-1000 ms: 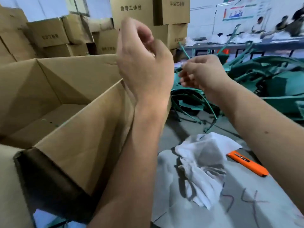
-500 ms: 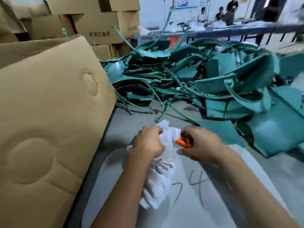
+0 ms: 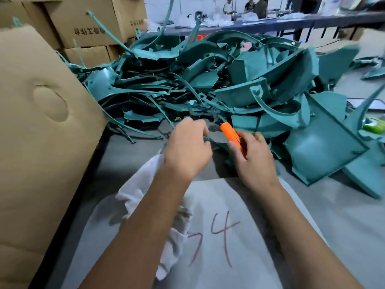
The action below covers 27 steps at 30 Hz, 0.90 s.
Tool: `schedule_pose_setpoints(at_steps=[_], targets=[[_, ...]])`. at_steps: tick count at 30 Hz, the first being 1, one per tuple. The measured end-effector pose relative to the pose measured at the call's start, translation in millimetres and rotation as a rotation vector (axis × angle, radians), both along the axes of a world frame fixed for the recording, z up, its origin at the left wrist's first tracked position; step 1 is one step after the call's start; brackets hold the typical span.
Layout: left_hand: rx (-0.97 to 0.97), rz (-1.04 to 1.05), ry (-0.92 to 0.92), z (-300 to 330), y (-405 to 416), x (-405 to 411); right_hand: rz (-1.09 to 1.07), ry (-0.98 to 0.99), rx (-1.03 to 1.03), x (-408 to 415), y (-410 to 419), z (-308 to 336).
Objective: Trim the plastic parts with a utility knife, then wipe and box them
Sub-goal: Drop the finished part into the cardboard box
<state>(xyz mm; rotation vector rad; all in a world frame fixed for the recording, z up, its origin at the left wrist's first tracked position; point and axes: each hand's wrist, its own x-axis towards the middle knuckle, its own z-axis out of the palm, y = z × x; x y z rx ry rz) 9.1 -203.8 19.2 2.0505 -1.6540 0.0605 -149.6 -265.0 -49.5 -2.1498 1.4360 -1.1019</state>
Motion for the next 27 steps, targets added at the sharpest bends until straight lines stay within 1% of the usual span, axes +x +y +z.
schedule_pose_setpoints(at_steps=[2, 5, 7, 9, 11, 13, 15, 16, 18, 21, 24, 27], targets=[[-0.023, -0.102, -0.135, -6.1, -14.4, -15.1, -0.046, -0.037, 0.036, -6.4, -4.4, -1.7], [0.112, -0.167, -0.413, -21.9, -34.9, -22.0, -0.166, -0.037, 0.101, -11.9, -12.6, -5.5], [0.208, -0.156, -0.511, -28.3, -46.2, -20.9, -0.206, -0.064, 0.111, -13.4, -17.0, -8.0], [0.254, -0.146, -0.568, -32.2, -52.7, -17.8, -0.214, -0.091, 0.081, -13.6, -18.6, -8.8], [0.248, -0.166, -0.62, -35.1, -54.9, -11.7, -0.206, -0.124, 0.053, -13.8, -19.8, -8.7], [0.211, -0.184, -0.654, -34.4, -52.9, -5.7, -0.194, -0.196, 0.04, -14.8, -19.7, -8.6], [0.112, -0.184, -0.719, -28.2, -50.1, -1.7, -0.183, -0.253, 0.026, -15.4, -19.0, -7.7], [0.043, -0.165, -0.739, -23.1, -48.7, 0.2, -0.172, -0.252, 0.007, -15.5, -17.9, -6.5], [-0.07, -0.081, -0.727, -7.6, -45.2, 8.1, -0.139, -0.22, -0.055, -14.5, -15.3, -3.5], [-0.111, 0.042, -0.668, 17.7, -35.7, 31.1, -0.101, -0.212, -0.149, -11.8, -10.0, 0.8], [-0.105, 0.006, -0.618, 31.2, -21.4, 54.6, -0.065, -0.315, -0.22, -9.1, -2.2, 5.5], [-0.117, 0.001, -0.481, 36.3, -1.2, 79.9, -0.02, -0.475, -0.224, -3.3, 6.3, 7.3]])
